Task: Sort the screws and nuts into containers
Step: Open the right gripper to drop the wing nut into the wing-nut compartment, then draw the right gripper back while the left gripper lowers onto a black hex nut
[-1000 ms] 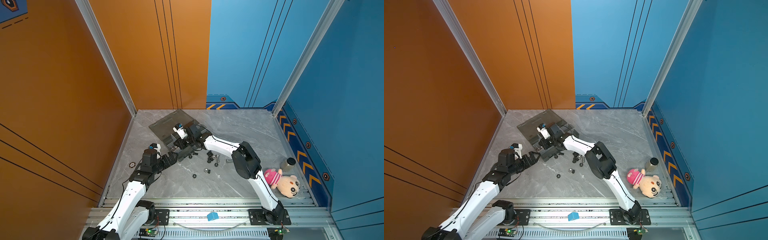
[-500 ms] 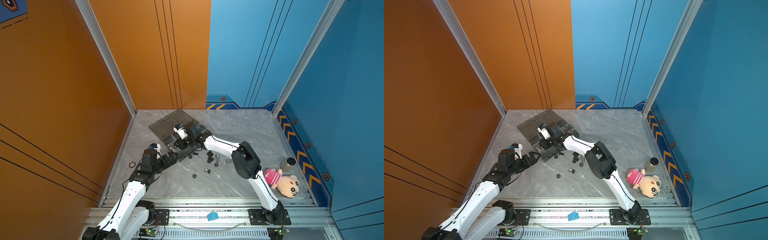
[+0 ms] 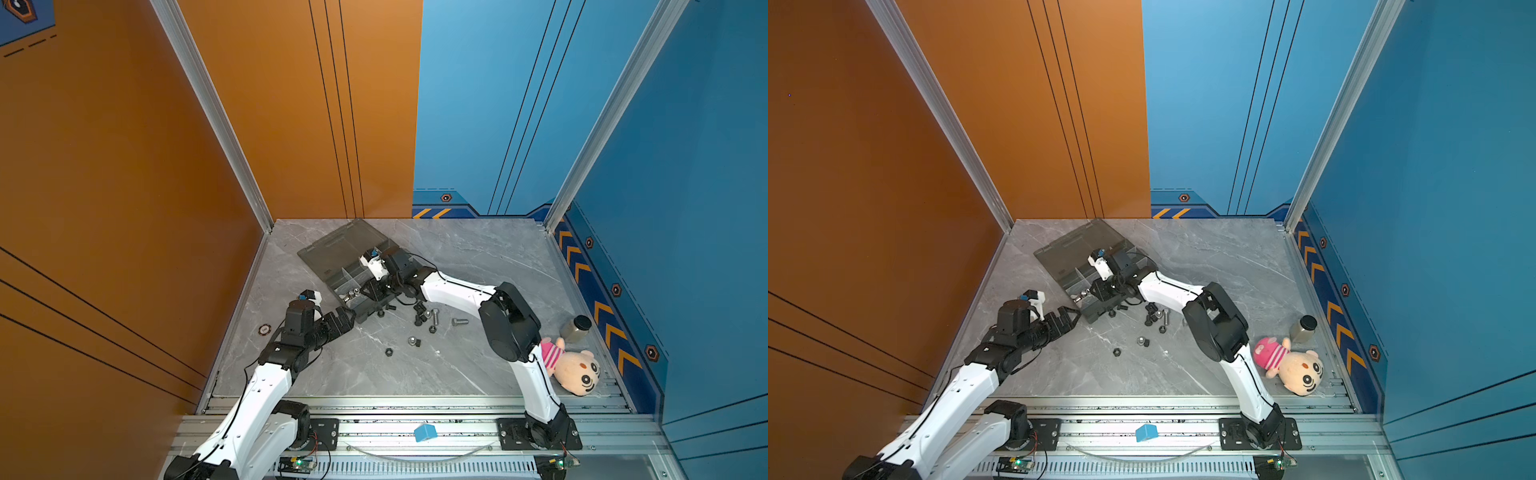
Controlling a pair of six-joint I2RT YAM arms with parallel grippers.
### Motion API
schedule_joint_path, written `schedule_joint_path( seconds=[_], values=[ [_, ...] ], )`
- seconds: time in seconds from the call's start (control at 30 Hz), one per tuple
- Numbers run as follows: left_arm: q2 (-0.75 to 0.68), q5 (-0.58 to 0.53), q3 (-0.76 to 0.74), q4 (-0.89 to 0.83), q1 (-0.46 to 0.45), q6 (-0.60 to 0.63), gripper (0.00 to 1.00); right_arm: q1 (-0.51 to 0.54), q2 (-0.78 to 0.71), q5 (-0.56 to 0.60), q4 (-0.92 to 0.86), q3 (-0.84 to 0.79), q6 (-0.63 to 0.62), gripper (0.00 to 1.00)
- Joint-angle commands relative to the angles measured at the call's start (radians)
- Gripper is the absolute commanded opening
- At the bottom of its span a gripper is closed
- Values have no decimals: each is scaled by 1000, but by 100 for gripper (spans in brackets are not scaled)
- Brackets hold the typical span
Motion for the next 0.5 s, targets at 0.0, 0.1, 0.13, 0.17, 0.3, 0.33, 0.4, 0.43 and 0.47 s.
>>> schedule_joint_path(
  seconds=[0.0,0.1,0.13,0.17,0.3,0.33,0.4,0.43,0.47],
  values=[
    [6,-70,14,-49,-58,42,98,-24,-133,28,-10,-67,11,34],
    [50,-140,36,-55,-135,52,98,-40,-208,52,-51,-134,0,35],
    [68,-162,43,-55,-160,55,98,-45,-235,63,-68,-156,-5,35],
    [92,-184,55,-57,-189,57,98,-50,-261,75,-84,-182,-6,36],
    [192,-244,113,-64,-303,80,98,-59,-361,119,-112,-294,2,37],
    [219,-256,129,-66,-331,87,98,-59,-389,126,-113,-325,6,37],
    [264,-275,156,-72,-379,97,98,-97,-434,141,-115,-378,16,38],
    [287,-285,168,-73,-404,99,98,-103,-457,150,-120,-406,21,38],
    [308,-290,179,-74,-422,100,98,-108,-479,157,-127,-429,27,38]
  ],
)
